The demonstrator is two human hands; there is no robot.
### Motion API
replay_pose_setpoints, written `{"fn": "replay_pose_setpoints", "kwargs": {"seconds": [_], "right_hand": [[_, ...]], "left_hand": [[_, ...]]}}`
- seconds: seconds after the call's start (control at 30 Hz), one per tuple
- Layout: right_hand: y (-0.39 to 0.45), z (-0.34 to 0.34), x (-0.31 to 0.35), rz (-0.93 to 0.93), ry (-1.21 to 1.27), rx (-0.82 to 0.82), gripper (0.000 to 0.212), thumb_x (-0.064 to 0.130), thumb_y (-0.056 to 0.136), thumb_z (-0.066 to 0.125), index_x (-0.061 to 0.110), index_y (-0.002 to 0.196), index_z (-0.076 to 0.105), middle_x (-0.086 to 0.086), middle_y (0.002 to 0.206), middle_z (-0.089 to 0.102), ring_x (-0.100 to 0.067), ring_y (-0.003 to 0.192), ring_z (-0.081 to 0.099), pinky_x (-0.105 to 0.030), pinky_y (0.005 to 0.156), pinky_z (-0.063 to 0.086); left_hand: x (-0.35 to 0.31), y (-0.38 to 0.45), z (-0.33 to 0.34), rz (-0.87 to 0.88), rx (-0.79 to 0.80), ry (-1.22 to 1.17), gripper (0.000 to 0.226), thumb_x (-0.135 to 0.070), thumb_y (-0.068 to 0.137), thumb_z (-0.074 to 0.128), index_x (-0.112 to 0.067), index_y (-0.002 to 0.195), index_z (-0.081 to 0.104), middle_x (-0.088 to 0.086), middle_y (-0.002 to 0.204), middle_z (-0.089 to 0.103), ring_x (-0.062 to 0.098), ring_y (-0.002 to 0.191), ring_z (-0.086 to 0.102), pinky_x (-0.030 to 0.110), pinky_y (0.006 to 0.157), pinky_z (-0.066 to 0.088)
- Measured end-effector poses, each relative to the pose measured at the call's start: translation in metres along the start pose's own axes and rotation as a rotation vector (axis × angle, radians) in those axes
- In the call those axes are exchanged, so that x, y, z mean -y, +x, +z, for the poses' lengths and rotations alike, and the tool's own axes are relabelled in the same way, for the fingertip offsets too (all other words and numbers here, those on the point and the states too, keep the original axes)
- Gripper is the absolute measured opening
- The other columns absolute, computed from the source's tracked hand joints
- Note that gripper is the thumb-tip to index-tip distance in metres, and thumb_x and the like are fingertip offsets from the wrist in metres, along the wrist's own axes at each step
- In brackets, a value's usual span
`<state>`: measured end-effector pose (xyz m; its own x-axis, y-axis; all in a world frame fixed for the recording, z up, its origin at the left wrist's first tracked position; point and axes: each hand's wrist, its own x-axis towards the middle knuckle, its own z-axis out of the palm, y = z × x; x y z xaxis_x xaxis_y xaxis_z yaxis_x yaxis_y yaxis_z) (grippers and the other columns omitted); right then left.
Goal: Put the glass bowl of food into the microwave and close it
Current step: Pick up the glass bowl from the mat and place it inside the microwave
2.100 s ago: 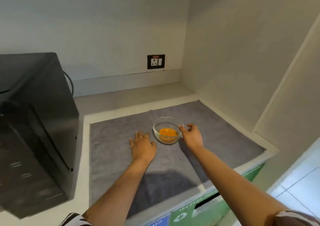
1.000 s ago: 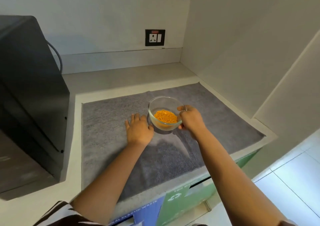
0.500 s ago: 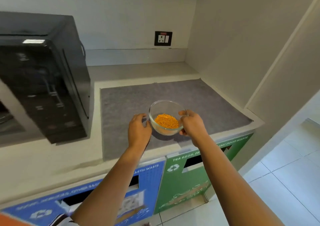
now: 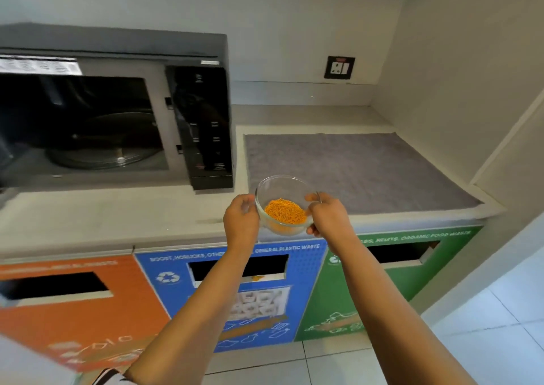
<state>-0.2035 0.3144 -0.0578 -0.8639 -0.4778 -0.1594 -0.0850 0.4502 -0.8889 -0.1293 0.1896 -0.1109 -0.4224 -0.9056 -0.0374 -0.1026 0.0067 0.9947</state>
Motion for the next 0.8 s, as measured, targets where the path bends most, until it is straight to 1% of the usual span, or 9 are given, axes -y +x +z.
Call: {"fn": "replay_pose_setpoints", "kwargs": {"seconds": [0.07, 0.17, 0.2, 0.23, 0.3, 0.4, 0.5, 0.63, 0.8], "right_hand": [[-0.005, 0.015, 0.008, -0.007, 0.004, 0.035, 0.039, 0.005, 0.088, 0.035, 0.01, 0.121, 0.054, -0.012, 0.086, 0.06, -0.015, 0.044, 0.053, -0.026, 0.048, 0.04], [-0.012, 0.041, 0.022, -0.019, 0.007, 0.089, 0.038, 0.007, 0.088, 0.035, 0.011, 0.12, 0.054, -0.009, 0.077, 0.058, -0.016, 0.045, 0.053, -0.026, 0.047, 0.041], [-0.014, 0.053, 0.028, -0.024, 0.01, 0.108, 0.037, 0.007, 0.088, 0.035, 0.011, 0.119, 0.054, -0.008, 0.075, 0.057, -0.016, 0.045, 0.052, -0.026, 0.047, 0.04], [-0.016, 0.061, 0.031, -0.027, 0.01, 0.121, 0.037, 0.007, 0.088, 0.035, 0.011, 0.119, 0.054, -0.008, 0.075, 0.057, -0.017, 0.045, 0.052, -0.026, 0.046, 0.04], [-0.019, 0.084, 0.041, -0.042, 0.0, 0.149, 0.038, 0.007, 0.088, 0.034, 0.012, 0.119, 0.054, -0.012, 0.082, 0.059, -0.016, 0.045, 0.053, -0.026, 0.046, 0.04], [-0.025, 0.127, 0.061, -0.051, 0.004, 0.175, 0.038, 0.007, 0.089, 0.033, 0.013, 0.12, 0.054, -0.012, 0.091, 0.061, -0.015, 0.045, 0.053, -0.025, 0.046, 0.041], [-0.035, 0.178, 0.084, -0.046, 0.012, 0.203, 0.038, 0.007, 0.089, 0.034, 0.015, 0.12, 0.054, -0.009, 0.087, 0.061, -0.015, 0.045, 0.053, -0.024, 0.047, 0.042], [-0.041, 0.228, 0.109, -0.073, 0.021, 0.235, 0.036, 0.008, 0.09, 0.035, 0.015, 0.12, 0.054, -0.013, 0.099, 0.063, -0.014, 0.045, 0.053, -0.024, 0.047, 0.042], [-0.042, 0.281, 0.138, -0.117, 0.057, 0.236, 0.03, 0.012, 0.092, 0.036, 0.013, 0.115, 0.056, -0.012, 0.092, 0.063, -0.015, 0.045, 0.052, -0.025, 0.048, 0.04]], "left_hand": [[0.001, 0.003, -0.019, -0.013, -0.028, -0.044, 0.016, -0.015, 0.092, 0.053, -0.011, 0.099, 0.066, 0.009, 0.102, 0.068, 0.024, 0.094, 0.062, 0.039, 0.083, 0.054], [0.003, 0.01, -0.051, -0.037, -0.092, -0.138, 0.013, -0.011, 0.091, 0.053, -0.012, 0.094, 0.066, 0.004, 0.093, 0.065, 0.012, 0.078, 0.06, 0.026, 0.067, 0.051], [0.005, 0.013, -0.066, -0.048, -0.117, -0.159, 0.014, -0.01, 0.091, 0.052, -0.01, 0.095, 0.066, 0.003, 0.092, 0.064, 0.011, 0.076, 0.059, 0.024, 0.065, 0.05], [0.006, 0.016, -0.075, -0.062, -0.128, -0.177, 0.016, -0.01, 0.091, 0.052, -0.008, 0.097, 0.066, 0.003, 0.092, 0.064, 0.013, 0.078, 0.059, 0.026, 0.067, 0.05], [0.007, 0.02, -0.099, -0.081, -0.148, -0.199, 0.019, -0.01, 0.091, 0.051, -0.004, 0.101, 0.067, 0.005, 0.095, 0.065, 0.019, 0.085, 0.059, 0.034, 0.076, 0.05], [0.009, 0.031, -0.146, -0.078, -0.191, -0.188, 0.021, -0.009, 0.09, 0.051, -0.003, 0.103, 0.066, 0.006, 0.098, 0.065, 0.019, 0.089, 0.058, 0.037, 0.084, 0.05], [0.015, 0.048, -0.203, -0.069, -0.265, -0.179, 0.021, -0.006, 0.089, 0.05, -0.003, 0.102, 0.066, 0.004, 0.097, 0.065, 0.016, 0.088, 0.058, 0.031, 0.083, 0.049], [0.017, 0.068, -0.26, -0.05, -0.321, -0.189, 0.02, -0.002, 0.089, 0.05, -0.003, 0.102, 0.064, 0.004, 0.095, 0.063, 0.015, 0.086, 0.057, 0.026, 0.08, 0.045], [0.015, 0.096, -0.314, -0.018, -0.34, -0.174, 0.019, -0.002, 0.09, 0.048, -0.005, 0.102, 0.063, 0.005, 0.099, 0.063, 0.016, 0.092, 0.057, 0.021, 0.078, 0.041]]}}
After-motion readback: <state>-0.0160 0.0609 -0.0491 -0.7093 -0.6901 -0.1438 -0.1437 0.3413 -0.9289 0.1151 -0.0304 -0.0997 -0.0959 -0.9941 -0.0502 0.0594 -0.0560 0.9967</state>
